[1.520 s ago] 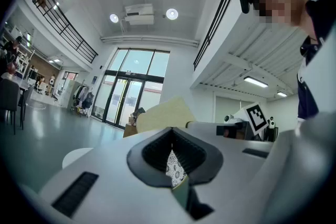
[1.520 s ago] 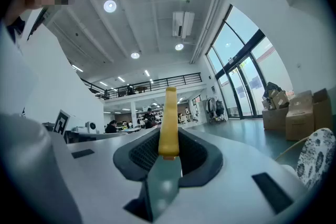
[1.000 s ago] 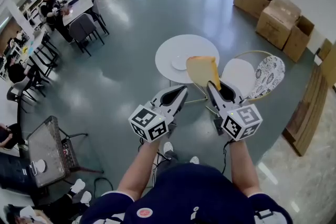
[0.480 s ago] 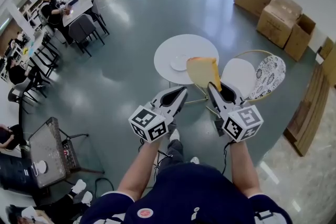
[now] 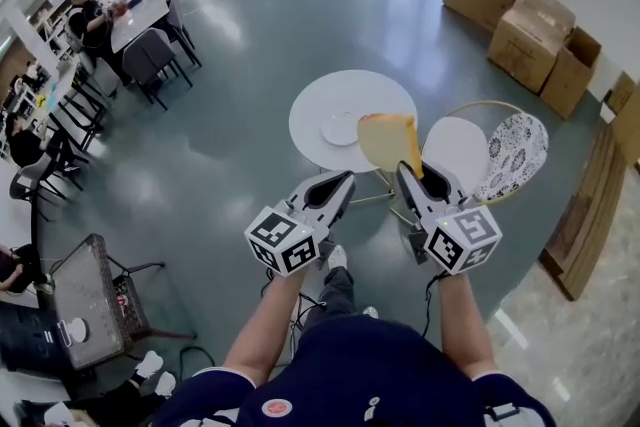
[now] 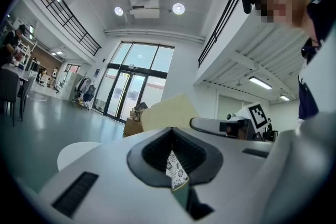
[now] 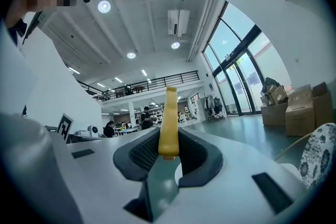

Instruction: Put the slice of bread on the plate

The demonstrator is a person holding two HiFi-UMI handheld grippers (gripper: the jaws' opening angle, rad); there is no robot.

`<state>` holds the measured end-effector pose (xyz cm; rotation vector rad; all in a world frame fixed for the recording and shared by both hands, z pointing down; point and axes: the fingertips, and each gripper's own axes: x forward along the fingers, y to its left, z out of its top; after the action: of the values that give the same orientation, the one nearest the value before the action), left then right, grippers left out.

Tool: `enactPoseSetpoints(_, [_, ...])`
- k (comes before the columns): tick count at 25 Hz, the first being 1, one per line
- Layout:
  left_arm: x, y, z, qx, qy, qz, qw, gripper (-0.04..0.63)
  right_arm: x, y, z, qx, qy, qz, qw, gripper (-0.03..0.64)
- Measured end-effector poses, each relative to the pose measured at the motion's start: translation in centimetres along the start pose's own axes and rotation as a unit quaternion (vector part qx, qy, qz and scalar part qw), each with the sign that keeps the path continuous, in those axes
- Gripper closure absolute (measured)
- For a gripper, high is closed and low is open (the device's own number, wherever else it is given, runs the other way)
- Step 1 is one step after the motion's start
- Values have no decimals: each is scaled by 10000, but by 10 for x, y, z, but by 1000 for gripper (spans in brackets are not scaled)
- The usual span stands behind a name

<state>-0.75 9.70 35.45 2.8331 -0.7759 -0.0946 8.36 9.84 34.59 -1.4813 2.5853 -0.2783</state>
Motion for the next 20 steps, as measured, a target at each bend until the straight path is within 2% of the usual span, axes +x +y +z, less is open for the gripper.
enactPoseSetpoints(7, [29,59,0,-16,129,43,9999,591,55,-29,-4,18,128,-67,9999,525])
enactPoseSetpoints(20, [77,170,21,-137,172,-167,9996,589,161,-76,1,80,223,-361,9991,525])
